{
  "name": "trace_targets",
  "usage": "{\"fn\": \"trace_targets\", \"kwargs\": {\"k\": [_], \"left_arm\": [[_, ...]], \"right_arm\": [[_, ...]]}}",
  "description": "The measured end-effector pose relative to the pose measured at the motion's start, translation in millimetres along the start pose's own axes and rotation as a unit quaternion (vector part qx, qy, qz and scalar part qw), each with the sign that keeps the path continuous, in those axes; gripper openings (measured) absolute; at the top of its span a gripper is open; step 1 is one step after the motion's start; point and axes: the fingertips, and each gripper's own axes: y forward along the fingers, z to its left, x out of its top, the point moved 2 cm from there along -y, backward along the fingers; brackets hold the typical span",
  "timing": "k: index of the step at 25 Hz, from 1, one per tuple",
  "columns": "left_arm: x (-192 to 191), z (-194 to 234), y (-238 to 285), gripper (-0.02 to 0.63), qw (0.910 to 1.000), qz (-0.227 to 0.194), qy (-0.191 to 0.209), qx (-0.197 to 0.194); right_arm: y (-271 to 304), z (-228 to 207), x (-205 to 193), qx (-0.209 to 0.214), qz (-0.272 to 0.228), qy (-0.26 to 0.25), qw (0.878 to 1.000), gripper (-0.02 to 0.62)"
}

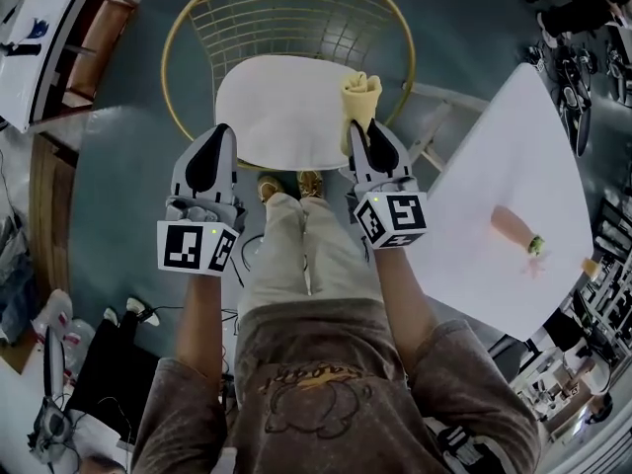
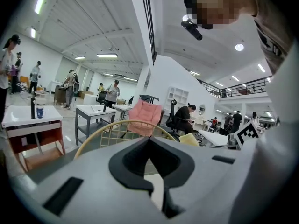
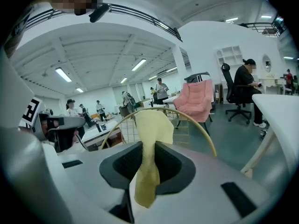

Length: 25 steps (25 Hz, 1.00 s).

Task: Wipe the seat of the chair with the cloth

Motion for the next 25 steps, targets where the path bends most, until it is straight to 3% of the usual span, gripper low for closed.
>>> {"fn": "trace_targets", "kwargs": {"k": [9, 15, 25], "left_arm": [[-15.2, 10.6, 11.8, 0.008, 1.0, 0.002, 0.004, -0.003], [-26.9, 16.2, 13.6, 0.008, 0.9999, 0.008, 0.001, -0.008], [-44.2, 30.8, 9.3, 0.008, 0.9998, 0.021, -0.004, -0.007]], "right_arm": [[35.9, -40.6, -36.6, -0.074, 0.029, 0.003, 0.997, 0.094], [68.6, -79.1, -70.0, -0.099, 0.088, -0.023, 0.991, 0.094], [118.9, -113.6, -130.5, -0.071, 0.212, -0.125, 0.967, 0.094]]}}
